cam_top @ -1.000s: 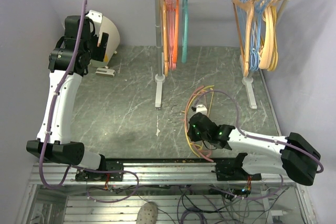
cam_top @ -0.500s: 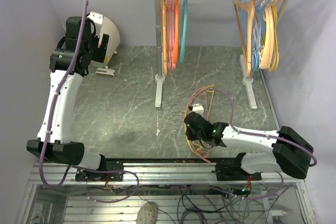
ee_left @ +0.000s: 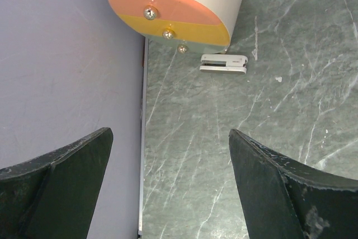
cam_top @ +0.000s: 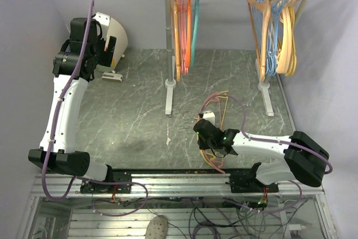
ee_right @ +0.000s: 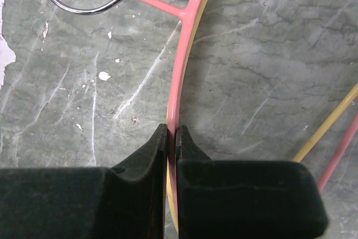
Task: Organize the hangers
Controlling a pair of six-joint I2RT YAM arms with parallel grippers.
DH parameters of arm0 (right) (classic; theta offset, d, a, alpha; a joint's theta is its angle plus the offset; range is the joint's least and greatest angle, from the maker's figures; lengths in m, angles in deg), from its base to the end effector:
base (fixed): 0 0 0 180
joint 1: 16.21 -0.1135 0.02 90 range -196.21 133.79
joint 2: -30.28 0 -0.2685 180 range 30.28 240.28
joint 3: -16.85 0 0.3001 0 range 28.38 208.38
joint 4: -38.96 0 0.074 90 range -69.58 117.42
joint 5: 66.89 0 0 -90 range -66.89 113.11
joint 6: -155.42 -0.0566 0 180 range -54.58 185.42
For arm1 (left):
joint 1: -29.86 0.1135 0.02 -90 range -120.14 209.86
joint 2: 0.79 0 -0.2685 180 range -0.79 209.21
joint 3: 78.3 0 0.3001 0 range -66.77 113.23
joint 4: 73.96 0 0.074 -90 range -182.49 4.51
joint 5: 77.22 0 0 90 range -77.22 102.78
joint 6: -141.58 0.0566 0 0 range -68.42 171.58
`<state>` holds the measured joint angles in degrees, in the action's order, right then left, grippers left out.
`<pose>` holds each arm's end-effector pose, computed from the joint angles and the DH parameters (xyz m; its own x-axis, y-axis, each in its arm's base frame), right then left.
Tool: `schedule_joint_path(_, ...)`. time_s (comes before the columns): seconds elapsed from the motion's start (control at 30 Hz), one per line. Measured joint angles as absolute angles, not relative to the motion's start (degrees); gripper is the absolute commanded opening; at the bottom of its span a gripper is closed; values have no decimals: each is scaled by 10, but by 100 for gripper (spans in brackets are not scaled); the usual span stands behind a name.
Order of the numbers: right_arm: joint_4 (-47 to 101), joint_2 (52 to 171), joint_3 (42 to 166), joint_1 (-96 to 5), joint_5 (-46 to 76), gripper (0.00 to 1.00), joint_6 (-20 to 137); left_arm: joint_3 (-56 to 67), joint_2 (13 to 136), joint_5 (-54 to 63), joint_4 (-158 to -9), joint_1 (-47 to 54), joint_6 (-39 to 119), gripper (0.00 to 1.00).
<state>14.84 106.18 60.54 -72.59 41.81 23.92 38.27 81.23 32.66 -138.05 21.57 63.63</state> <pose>0.1697 0.2225 0.1077 -0.8026 -0.0735 -0.5920 -0.2117 0.9629 0.1675 0.3398 -0.0301 0.4869 -0.5099 0.2727 -0.8158 -0.0519 0.9370 0.3456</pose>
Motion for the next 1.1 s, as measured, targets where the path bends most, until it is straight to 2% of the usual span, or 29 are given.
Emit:
schedule_joint_path(0.13, 119, 1054, 619, -727, 433, 0, 243, 383, 812, 327, -1380, 216, 636, 96)
schedule_joint_path(0.3, 54, 990, 657, -732, 459, 0, 246, 383, 812, 327, -1380, 216, 636, 96)
schedule_joint_path(0.47, 30, 897, 693, -733, 474, 0, 257, 383, 812, 326, -1380, 216, 636, 96)
schedule_joint_path(0.67, 82, 746, 654, -715, 459, 0, 281, 383, 812, 326, -1380, 216, 636, 96)
schedule_joint_path(0.87, 153, 769, 656, -555, 343, 0, 315, 383, 812, 326, -1381, 216, 636, 97)
schedule_joint_path(1.0, 216, 808, 654, -402, 183, 0, 324, 383, 812, 321, -1381, 216, 639, 98)
schedule_joint_path(1.1, 274, 842, 654, -326, 66, 0, 317, 383, 809, 319, -1381, 216, 642, 98)
